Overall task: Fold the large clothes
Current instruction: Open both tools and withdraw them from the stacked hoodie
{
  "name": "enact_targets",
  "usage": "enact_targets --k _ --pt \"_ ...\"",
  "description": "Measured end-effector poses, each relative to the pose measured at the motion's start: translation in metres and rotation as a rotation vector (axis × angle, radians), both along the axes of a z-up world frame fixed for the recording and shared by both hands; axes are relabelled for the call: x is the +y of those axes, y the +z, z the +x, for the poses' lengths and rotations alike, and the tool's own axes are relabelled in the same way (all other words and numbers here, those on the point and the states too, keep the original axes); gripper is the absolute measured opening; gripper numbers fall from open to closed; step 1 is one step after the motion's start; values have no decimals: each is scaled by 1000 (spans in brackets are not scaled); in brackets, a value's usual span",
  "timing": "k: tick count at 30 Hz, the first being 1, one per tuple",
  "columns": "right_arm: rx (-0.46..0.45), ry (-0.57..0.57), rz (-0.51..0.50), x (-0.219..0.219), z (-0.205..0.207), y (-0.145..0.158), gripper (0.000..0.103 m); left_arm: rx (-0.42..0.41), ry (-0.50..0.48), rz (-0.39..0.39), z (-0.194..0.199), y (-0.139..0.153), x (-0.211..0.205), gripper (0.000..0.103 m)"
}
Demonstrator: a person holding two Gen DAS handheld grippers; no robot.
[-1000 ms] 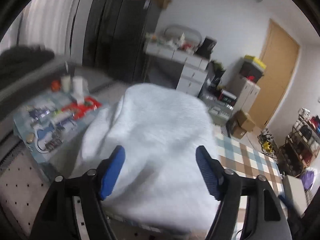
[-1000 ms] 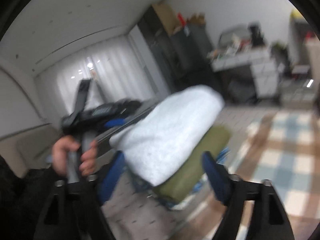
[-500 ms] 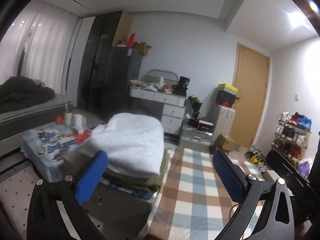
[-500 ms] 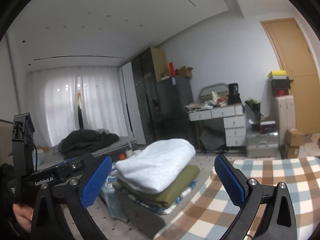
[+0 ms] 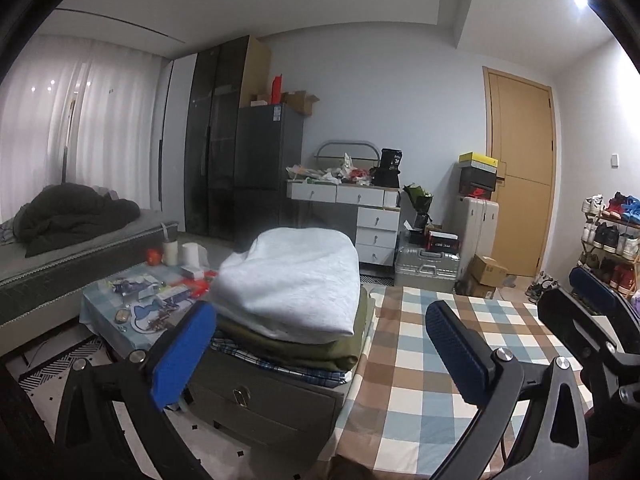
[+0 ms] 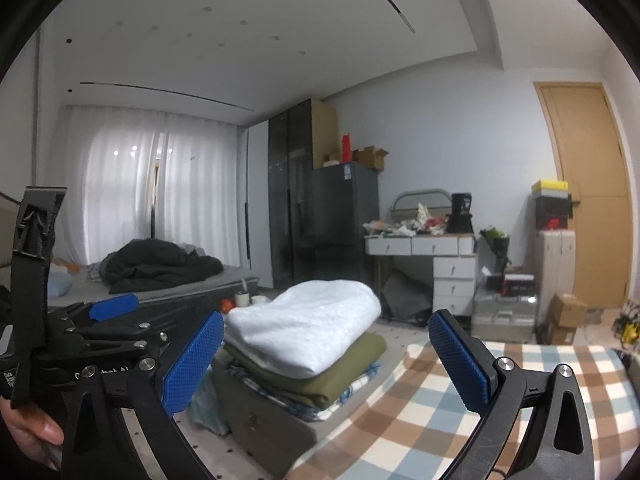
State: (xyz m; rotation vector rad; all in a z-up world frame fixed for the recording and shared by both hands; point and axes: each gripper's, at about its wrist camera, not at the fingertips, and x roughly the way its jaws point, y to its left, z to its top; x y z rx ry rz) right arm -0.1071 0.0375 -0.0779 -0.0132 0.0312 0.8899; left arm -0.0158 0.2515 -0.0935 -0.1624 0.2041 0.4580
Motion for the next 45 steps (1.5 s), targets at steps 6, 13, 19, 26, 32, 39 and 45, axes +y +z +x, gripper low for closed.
enact_targets --k 6,13,19,26,32,39,45 --pt "36 4 -5 1 5 -2 103 14 8 -10 -8 -10 -6 102" --pt "26 -6 3 -1 6 -3 103 31 16 -4 -13 -15 -14 102" --pt "58 1 12 -4 9 -1 103 25 6 -11 -19 -13 -23 102" --pt "75 -25 -14 -1 16 -9 103 32 11 -4 -25 -12 -31 102" --pt "101 -29 -21 -3 21 -13 103 54 -7 -18 -22 -10 -32 102" --pt "104 -27 -16 -5 20 -12 103 64 -13 -11 -23 -9 -38 102" --pt "106 -34 -18 -5 19 -13 103 75 -28 -10 -19 -8 -39 102"
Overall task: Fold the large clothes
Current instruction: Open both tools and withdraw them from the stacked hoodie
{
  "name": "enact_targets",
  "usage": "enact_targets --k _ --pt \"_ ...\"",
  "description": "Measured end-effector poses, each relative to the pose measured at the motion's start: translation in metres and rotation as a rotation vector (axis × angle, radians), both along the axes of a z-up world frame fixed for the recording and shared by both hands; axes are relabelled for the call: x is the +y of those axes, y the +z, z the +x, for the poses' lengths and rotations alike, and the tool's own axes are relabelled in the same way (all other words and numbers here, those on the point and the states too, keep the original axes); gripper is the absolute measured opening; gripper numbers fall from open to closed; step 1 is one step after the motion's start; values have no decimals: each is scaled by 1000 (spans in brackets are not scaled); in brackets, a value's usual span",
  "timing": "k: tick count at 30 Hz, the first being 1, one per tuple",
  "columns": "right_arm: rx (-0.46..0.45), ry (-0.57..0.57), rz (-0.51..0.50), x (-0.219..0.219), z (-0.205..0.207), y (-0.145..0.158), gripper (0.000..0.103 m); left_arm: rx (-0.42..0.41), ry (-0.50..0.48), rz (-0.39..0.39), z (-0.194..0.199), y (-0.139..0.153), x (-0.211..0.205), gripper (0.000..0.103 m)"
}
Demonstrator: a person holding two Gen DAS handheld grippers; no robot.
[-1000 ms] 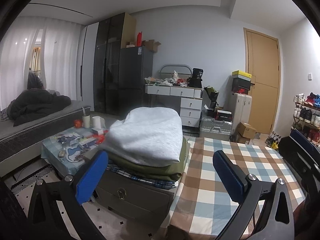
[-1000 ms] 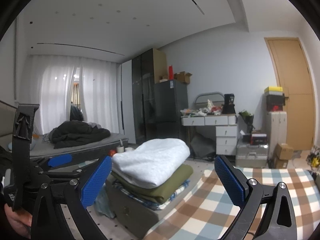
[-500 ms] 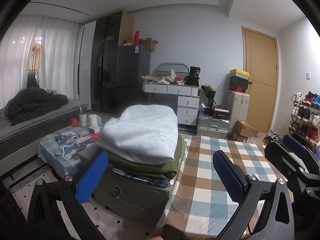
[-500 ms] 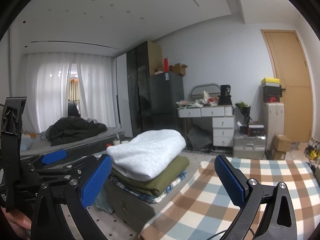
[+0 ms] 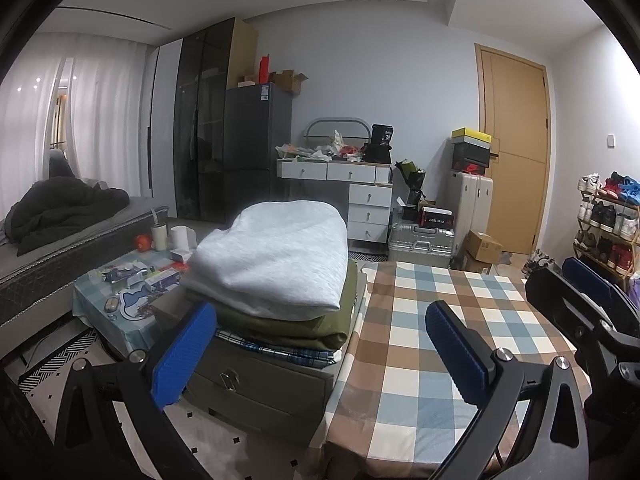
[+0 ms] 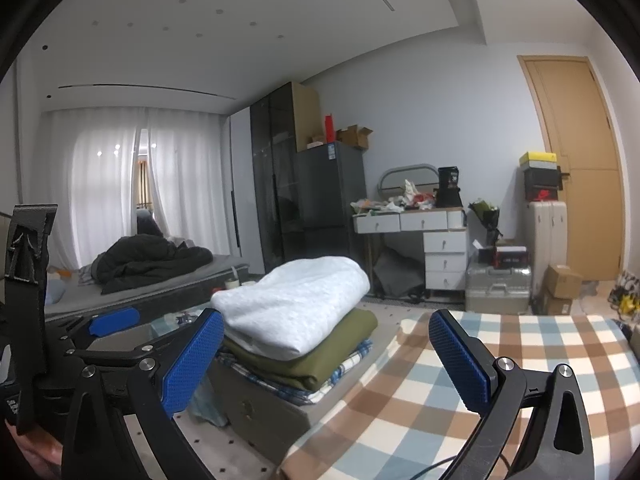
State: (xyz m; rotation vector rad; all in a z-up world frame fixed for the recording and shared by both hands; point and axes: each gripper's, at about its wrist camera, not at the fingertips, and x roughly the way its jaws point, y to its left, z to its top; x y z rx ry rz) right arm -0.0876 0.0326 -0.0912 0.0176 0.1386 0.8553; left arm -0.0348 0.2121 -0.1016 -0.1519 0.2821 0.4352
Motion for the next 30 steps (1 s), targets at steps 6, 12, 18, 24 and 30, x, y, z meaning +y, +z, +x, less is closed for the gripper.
enact_targets --k 6,12,18,24,30 --pt "8 -7 -4 0 2 -1 103 13 -6 4 1 -1 -3 102" --pt "21 -13 2 -2 4 -3 103 19 -11 4 0 -1 -6 102" --pt "26 -21 6 -4 5 -4 103 29 -16 -7 -1 -3 -8 102" --pt "54 -29 13 -6 10 -6 103 42 -29 -5 2 -3 -10 102" --pt "52 -40 16 -10 13 -9 103 40 -45 0 5 -3 -17 102"
